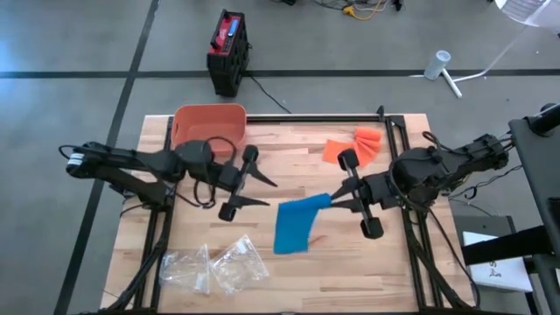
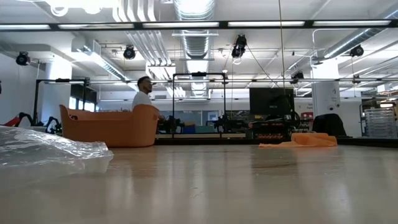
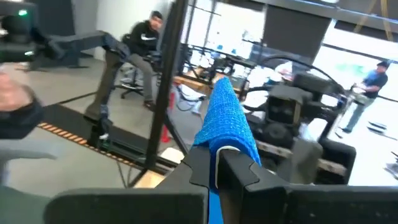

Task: Roll bandage
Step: Roll the blue bandage

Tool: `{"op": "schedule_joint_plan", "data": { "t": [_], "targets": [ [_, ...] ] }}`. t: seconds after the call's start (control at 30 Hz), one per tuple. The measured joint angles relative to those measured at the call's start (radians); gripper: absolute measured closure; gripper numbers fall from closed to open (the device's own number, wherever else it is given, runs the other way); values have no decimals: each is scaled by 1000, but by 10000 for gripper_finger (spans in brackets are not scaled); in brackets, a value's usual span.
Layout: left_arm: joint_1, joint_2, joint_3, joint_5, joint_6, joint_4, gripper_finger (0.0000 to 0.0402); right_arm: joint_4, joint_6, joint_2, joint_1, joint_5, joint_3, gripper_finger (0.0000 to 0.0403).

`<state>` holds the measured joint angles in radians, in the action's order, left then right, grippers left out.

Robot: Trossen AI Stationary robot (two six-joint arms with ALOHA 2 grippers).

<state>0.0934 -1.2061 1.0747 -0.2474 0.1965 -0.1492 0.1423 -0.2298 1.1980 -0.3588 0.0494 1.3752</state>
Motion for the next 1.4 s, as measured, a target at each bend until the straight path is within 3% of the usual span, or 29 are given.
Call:
{"op": "schedule_joint_plan", "data": {
  "t": [0.13, 0.3, 0.53, 0.93, 1.1, 1.4],
  "targets": [
    [0, 6, -155, 3, -52, -267, 178, -1, 18, -1, 27, 15, -29, 400],
    [-5, -20, -237, 4, -51, -435, 160, -4, 33, -4, 63, 58, -65, 400],
    [-13, -22, -284, 35, -8, -461, 165, -38, 26, -46, 118, 57, -162, 400],
    [-100, -120, -409, 37, -49, -738, 157, -233, 50, -125, 251, 10, -441, 400],
    [-160, -180, -415, 100, -13, -767, 160, -237, 0, -109, 310, -8, -468, 400],
    [-263, -173, -512, 95, -12, -857, 153, -250, -24, -61, 383, -118, -469, 400]
  ]
}}
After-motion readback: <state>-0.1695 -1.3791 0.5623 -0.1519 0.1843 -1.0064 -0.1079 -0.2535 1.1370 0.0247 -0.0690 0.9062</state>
